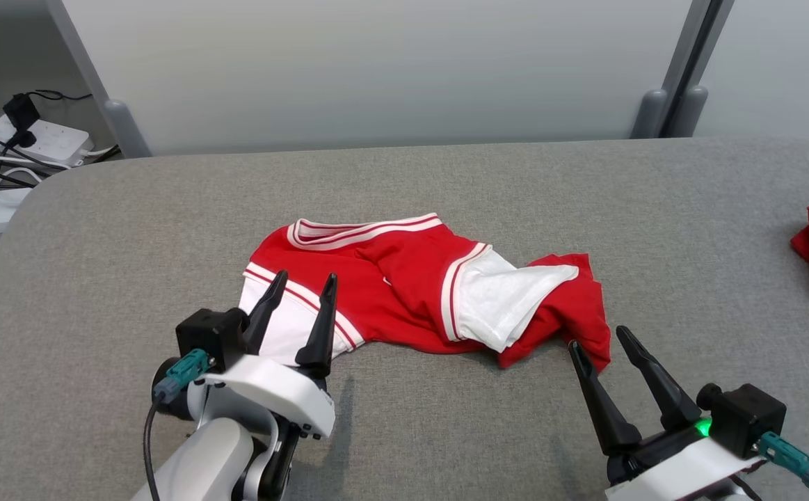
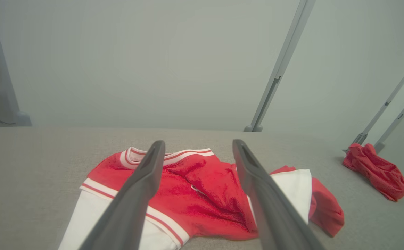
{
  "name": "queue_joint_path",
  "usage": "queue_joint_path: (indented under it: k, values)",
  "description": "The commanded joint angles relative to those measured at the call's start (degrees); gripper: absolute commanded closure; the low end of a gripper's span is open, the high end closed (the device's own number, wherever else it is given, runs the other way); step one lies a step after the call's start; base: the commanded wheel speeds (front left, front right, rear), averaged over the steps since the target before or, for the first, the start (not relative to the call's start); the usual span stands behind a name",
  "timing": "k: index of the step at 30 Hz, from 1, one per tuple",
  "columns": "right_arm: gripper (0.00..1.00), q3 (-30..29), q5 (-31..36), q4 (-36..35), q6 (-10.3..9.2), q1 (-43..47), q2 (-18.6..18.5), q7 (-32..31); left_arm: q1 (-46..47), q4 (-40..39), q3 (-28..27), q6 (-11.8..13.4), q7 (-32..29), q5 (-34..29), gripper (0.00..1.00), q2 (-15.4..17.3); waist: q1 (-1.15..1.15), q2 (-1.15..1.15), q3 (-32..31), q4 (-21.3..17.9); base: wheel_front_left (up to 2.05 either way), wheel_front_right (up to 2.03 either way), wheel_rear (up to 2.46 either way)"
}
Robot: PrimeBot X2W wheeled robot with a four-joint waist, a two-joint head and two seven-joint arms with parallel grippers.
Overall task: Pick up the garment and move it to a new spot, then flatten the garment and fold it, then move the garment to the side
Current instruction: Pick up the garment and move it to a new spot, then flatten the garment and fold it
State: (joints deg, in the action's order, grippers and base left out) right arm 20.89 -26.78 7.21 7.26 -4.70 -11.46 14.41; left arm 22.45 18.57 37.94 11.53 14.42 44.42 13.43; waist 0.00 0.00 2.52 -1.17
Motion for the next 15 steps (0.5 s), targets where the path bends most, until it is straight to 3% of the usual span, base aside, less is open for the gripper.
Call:
queue_joint_path:
  k: [1, 15]
  values:
    - [0.00, 0.70, -0.64, -1.57, 0.23, 0.26, -0.56, 0.59, -0.10, -2.43, -2.84, 1.03, 0.57, -0.64, 0.00, 1.44, 0.00, 0.00, -0.61, 0.75, 0.00, 0.00, 0.00]
    - [0.00, -0.86, -0.28, -1.19, 0.23, 3.37, -0.68, 0.59, -9.97, -7.31, -7.12, 3.88, 0.58, -1.42, 0.00, 2.32, 0.00, 0.00, -1.79, 1.91, 0.00, 0.00, 0.00]
